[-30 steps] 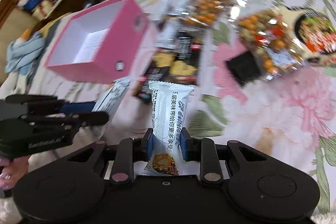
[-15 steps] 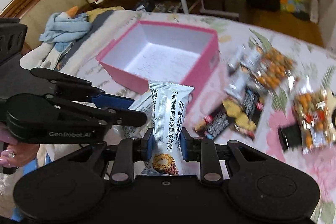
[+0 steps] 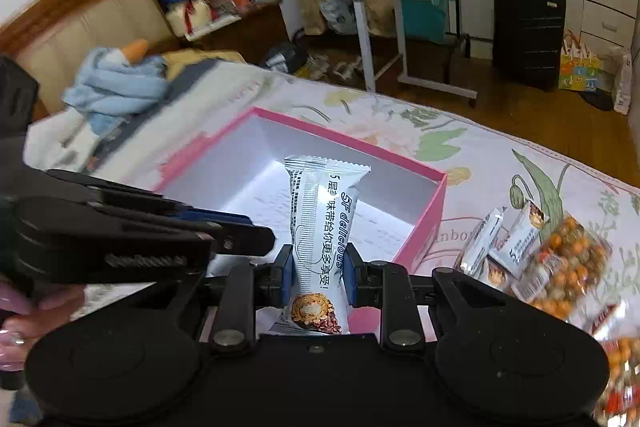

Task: Organize snacks
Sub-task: 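Lift the white packet with the right gripper and carry it over the pink box, then open the right gripper to drop the white packet into the box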

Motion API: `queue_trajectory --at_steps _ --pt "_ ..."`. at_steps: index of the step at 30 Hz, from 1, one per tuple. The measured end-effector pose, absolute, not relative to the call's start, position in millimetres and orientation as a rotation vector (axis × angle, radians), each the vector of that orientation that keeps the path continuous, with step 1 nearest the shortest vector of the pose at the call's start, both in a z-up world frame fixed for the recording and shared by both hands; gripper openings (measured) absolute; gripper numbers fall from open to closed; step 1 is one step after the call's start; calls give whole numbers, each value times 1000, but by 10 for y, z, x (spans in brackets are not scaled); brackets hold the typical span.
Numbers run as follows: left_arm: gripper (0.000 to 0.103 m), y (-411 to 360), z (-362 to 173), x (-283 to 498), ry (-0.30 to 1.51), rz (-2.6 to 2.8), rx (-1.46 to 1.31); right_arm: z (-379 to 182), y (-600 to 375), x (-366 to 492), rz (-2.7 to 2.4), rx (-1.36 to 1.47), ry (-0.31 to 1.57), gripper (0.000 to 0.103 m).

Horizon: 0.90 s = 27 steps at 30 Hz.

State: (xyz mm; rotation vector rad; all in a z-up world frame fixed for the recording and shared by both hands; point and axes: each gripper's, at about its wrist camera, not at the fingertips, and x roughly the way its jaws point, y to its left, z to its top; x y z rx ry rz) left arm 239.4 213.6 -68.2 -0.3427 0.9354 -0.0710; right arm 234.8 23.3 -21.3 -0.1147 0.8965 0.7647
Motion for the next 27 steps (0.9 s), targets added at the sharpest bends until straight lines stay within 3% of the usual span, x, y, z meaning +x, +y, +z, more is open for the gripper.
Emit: queue_trajectory --at_steps 7,11,14,18,27 --pt "12 2335 -1151 2714 986 -36 -466 -626 535 2751 776 -154 982 29" --pt "13 2286 -1177 2668 984 -36 -458 -715 666 2714 740 -251 992 37" --pt "17 2195 -1088 2565 968 -43 -401 -690 600 2638 715 -263 984 40" --pt "40 2072 -833 2359 939 -63 -343 -434 278 2417 728 -197 938 44" --pt "48 1474 -229 1953 873 -198 -209 39 -713 2098 626 -38 877 48"
